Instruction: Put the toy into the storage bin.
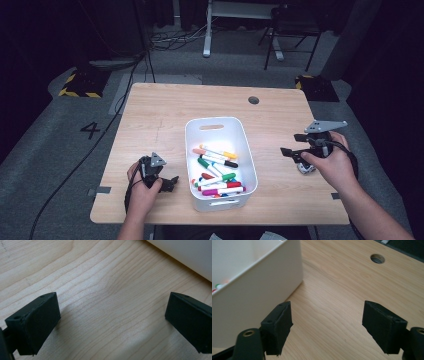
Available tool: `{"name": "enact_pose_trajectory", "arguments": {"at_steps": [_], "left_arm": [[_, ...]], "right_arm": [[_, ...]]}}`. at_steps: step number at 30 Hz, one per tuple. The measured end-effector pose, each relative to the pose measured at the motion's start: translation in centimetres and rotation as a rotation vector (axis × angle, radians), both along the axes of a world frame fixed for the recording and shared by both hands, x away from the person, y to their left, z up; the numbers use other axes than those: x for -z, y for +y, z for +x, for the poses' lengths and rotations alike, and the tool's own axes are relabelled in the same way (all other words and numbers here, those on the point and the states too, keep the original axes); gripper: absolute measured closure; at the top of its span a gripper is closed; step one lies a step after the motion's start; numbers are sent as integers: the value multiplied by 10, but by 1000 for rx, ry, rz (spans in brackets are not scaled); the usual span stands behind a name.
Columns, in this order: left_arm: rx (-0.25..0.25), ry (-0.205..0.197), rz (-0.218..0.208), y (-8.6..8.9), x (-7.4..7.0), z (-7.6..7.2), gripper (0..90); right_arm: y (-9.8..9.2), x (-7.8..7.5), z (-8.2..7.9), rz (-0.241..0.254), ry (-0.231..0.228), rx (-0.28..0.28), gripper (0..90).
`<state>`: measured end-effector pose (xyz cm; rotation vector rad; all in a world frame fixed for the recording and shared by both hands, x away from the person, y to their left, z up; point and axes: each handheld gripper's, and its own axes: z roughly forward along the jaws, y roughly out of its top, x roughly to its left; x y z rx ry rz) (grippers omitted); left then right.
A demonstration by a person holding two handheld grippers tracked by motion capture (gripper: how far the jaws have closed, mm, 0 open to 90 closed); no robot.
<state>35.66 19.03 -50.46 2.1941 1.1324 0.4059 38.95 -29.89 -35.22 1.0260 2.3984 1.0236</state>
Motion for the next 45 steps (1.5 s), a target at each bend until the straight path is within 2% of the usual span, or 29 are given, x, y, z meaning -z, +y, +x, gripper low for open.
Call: {"name": "enact_pose_trajectory", "arguments": {"at_steps": [7,11,16,22,24,37,45], "left_arm": [[-1,2,-3,0,0,0,1],[-1,-2,-1,0,0,0,1],[2,8,-8,0,0,0,1],[0,2,-7,0,0,0,1],[-3,-2,-8,-1,1,0,1],[-2,0,-7,-1,1,0,1],[-2,-1,-7,-1,1,0,1]], "right_arm": [[-31,14,8,-29,18,94,202],[-45,22,12,-25,37,144,193],[-61,33,17,-38,62,178,189],[-76,47,21,-64,77,228,188],[-80,53,22,-59,90,247,188],[-97,95,27,-85,162,299,173],[-93,112,25,-77,203,286,173]]}}
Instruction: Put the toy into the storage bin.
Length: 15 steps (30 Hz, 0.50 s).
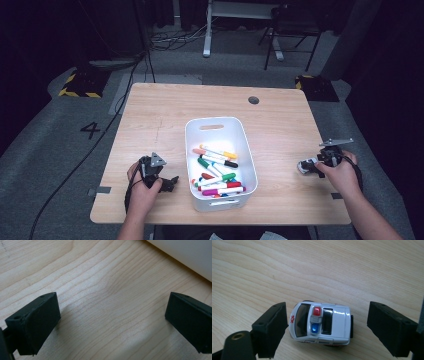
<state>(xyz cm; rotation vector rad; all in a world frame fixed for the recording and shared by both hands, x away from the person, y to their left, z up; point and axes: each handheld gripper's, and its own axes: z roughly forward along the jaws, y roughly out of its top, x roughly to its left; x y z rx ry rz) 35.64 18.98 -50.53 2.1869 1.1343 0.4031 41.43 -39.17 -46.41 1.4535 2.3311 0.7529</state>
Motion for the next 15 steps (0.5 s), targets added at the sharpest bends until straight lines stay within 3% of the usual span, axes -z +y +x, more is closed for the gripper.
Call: {"name": "enact_pose_trajectory", "arguments": {"at_steps": [9,15], "left_arm": [[-1,-1,-1,0,0,0,1],[-1,-1,-1,0,0,0,1]], "right_arm": [[6,17,-1,-24,27,-9,195],[8,19,-3,-32,-12,0,249]]}}
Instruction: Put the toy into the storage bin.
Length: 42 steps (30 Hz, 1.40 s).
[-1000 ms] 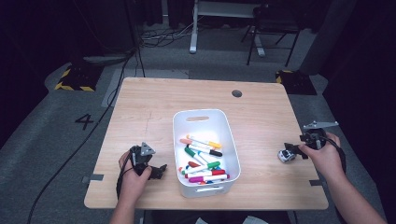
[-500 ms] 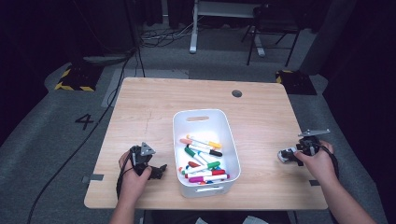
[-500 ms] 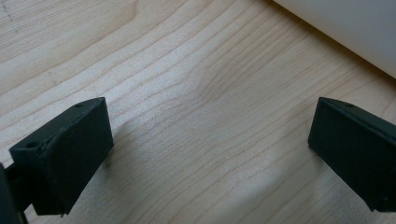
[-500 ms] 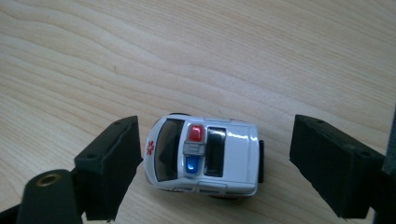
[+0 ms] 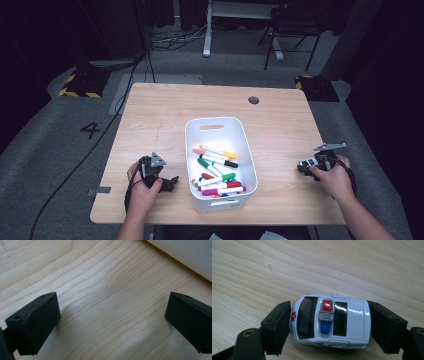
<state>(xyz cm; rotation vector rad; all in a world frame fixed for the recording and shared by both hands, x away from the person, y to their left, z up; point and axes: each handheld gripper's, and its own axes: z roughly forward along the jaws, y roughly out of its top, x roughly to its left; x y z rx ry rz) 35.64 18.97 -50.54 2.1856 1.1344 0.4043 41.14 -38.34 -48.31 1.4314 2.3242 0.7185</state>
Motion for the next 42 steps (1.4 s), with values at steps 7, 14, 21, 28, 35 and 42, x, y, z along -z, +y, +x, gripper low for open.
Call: {"name": "enact_pose_trajectory", "arguments": {"at_steps": [7,14,21,28,35,42], "left_arm": [[0,0,0,0,0,0,1],[0,0,0,0,0,0,1],[0,0,0,0,0,0,1],[0,0,0,0,0,0,1],[0,0,0,0,0,0,1],[0,0,0,0,0,0,1]], "right_arm": [[0,0,0,-2,-2,-1,252],[0,-5,-2,15,2,-4,259],[5,-22,-6,32,-23,-28,261],[17,-43,-12,49,-60,-71,261],[32,-64,-18,54,-97,-131,261],[48,-86,-25,63,-133,-194,261]]}}
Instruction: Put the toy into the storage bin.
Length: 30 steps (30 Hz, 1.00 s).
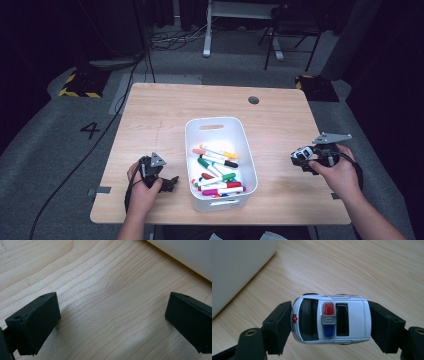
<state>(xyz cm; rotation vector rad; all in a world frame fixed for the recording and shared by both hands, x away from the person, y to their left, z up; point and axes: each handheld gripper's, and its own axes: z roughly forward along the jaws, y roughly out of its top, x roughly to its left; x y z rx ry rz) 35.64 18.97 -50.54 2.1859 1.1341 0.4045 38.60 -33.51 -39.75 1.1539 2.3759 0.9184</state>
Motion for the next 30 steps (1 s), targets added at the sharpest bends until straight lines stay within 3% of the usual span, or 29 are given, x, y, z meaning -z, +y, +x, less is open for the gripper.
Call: {"name": "enact_pose_trajectory", "arguments": {"at_steps": [17,30], "left_arm": [[0,0,0,0,0,0,1],[0,0,0,0,0,0,1]], "right_arm": [[48,-48,-24,22,-43,-165,261],[88,-69,-38,51,-53,-305,260]]}}
